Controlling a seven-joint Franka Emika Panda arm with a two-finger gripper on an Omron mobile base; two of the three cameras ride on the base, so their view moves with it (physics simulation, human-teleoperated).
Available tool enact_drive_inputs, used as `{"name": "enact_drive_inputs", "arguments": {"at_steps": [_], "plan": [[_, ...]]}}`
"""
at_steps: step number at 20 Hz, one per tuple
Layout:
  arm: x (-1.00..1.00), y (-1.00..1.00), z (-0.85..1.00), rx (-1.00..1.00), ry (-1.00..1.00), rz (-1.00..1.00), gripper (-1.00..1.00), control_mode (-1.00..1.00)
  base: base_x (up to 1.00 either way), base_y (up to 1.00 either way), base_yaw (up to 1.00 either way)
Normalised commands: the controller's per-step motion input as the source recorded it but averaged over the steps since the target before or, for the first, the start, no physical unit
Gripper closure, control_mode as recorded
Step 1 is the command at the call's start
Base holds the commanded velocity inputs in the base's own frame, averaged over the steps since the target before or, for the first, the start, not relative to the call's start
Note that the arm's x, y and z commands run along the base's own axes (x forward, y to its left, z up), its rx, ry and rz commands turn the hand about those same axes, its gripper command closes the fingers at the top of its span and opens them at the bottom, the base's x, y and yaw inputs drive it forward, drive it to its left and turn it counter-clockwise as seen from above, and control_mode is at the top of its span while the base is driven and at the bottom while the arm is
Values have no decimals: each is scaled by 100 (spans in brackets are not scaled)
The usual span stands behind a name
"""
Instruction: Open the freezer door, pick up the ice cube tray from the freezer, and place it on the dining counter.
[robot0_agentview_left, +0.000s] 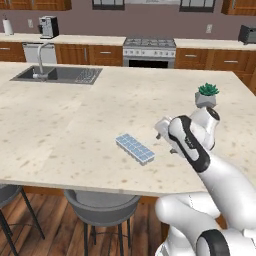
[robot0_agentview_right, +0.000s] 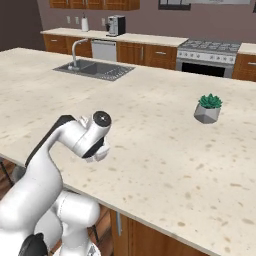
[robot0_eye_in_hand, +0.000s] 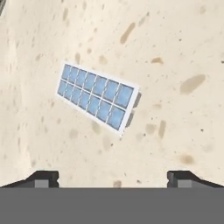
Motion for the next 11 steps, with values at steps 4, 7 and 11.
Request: {"name": "enact_drive_inputs", "arguments": {"at_steps": [4, 7, 11], "plan": [[-28, -16, 100, 5, 15, -4, -100, -100, 0, 0, 0], [-49, -15, 100, 4, 11, -6, -100, -100, 0, 0, 0], [-81, -29, 99, 6, 4, -4, -100, -100, 0, 0, 0]]}}
